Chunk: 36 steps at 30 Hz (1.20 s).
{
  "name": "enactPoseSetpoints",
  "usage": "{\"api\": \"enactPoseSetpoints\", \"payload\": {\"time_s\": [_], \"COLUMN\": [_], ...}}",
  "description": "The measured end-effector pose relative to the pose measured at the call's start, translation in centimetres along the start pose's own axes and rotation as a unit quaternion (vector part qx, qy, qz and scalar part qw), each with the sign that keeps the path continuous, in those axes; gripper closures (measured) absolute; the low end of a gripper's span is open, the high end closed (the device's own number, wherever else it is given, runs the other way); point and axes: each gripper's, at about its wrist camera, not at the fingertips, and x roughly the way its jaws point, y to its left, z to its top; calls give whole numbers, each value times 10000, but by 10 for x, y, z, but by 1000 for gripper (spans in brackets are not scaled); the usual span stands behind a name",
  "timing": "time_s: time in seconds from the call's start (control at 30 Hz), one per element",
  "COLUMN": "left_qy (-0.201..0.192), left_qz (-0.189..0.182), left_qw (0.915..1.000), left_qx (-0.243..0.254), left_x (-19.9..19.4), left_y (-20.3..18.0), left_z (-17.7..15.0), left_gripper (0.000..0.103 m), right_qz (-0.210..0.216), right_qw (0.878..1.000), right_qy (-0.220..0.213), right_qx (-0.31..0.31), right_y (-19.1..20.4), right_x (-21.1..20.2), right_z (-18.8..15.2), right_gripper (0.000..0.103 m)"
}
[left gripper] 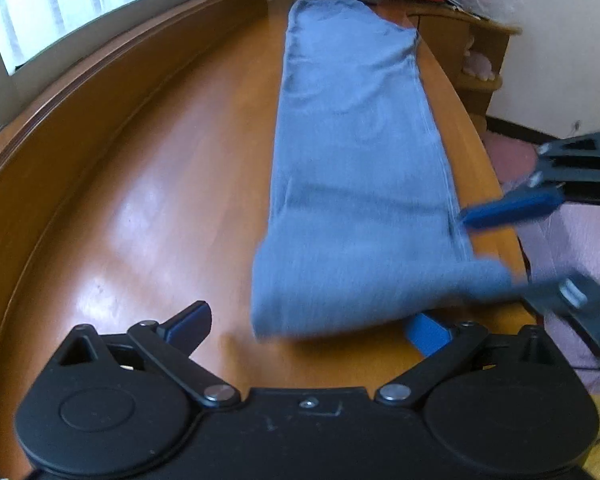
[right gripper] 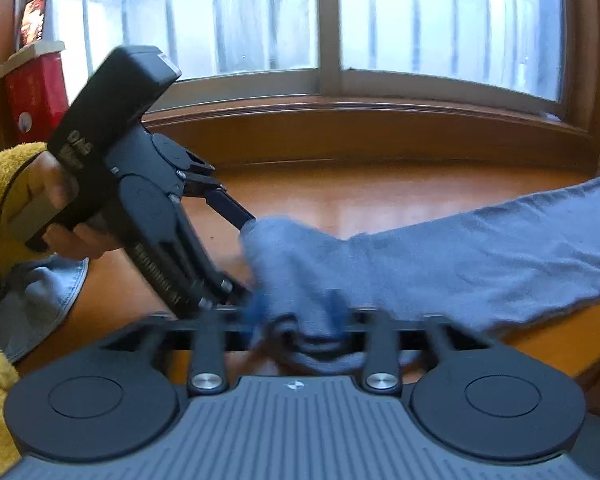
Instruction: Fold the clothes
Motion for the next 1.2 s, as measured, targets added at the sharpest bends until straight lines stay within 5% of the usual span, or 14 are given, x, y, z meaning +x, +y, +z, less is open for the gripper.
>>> {"api": "enactPoseSetpoints", "payload": {"time_s": [0.03, 0.07, 0.23, 0.43, 0.47, 0.53, 0.57, 0.7, 0.8, 0.93, 1.03, 1.13, 1.2], "left_qy": [-38, -76, -145, -135, -153, -230, -294, -567, -690, -691, -613, -524, -478], "left_qz": [-31, -61, -111, -17, -2, 33, 37, 27, 52, 94, 36, -54, -51], "left_qw": [10000, 9999, 9997, 9999, 9999, 9997, 9995, 9980, 9966, 9961, 9965, 9973, 9978], "left_qx": [-31, -62, -153, -53, -43, -45, -75, -291, -450, -537, -568, -516, -448], "left_x": [-2, -4, -9, -16, -19, -26, -31, -51, -59, -55, -46, -31, -21], "left_y": [1, 2, 1, -4, -4, -4, -2, 7, 14, 18, 17, 10, 5], "left_z": [2, 4, 10, 13, 13, 14, 14, 17, 22, 32, 41, 53, 63], "left_gripper": [1, 1, 1, 1, 1, 1, 1, 1, 1, 1, 1, 1, 1], "right_qz": [-149, -308, -594, -689, -659, -578, -538, -69, 343, 1103, 1132, 591, 652], "right_qw": [9998, 9991, 9936, 9789, 9776, 9808, 9822, 9993, 9964, 9608, 9348, 9339, 9329], "right_qy": [-150, -269, 4, -203, -181, 24, 126, 29, -236, -562, -430, 60, 44], "right_qx": [-29, -133, -962, -1913, -1991, -1860, -1794, -375, 732, 2480, 3338, 3526, 3542], "right_y": [-1, 0, 7, 27, 27, 20, 17, -19, -53, -115, -158, -190, -194], "right_x": [-7, -16, -18, 22, 29, 40, 46, 35, 19, 4, 14, 35, 37], "right_z": [-3, -9, -25, -27, -27, -24, -23, -9, -1, -6, -18, -33, -36], "right_gripper": [25, 22, 22, 24, 28, 55, 82, 86, 86, 86, 85, 83, 84]}}
